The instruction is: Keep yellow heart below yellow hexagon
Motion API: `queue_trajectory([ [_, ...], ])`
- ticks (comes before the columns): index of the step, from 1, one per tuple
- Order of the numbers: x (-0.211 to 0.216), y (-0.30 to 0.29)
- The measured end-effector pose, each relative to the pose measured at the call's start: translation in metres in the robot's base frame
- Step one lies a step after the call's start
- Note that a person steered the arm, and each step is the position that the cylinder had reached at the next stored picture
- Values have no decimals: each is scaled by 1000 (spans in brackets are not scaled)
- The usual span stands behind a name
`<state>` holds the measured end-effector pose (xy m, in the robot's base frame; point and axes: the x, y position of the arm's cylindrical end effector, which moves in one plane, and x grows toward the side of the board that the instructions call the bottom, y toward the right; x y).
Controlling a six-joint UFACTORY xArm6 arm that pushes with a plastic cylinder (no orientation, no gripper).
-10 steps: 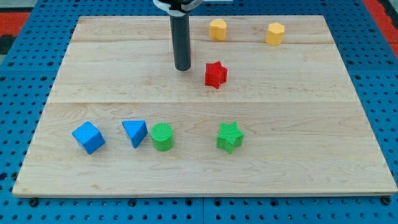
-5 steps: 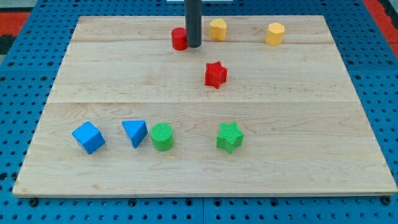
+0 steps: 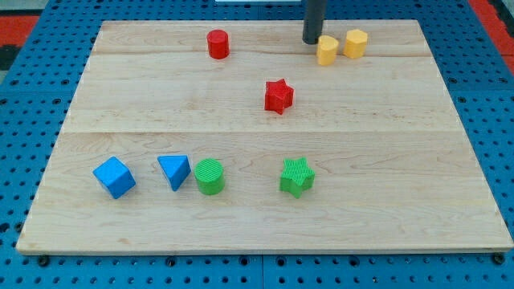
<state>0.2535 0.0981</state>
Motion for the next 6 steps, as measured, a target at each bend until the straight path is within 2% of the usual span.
queue_trajectory([
  [2, 39, -23],
  [3, 45, 34],
  [6, 56, 41],
])
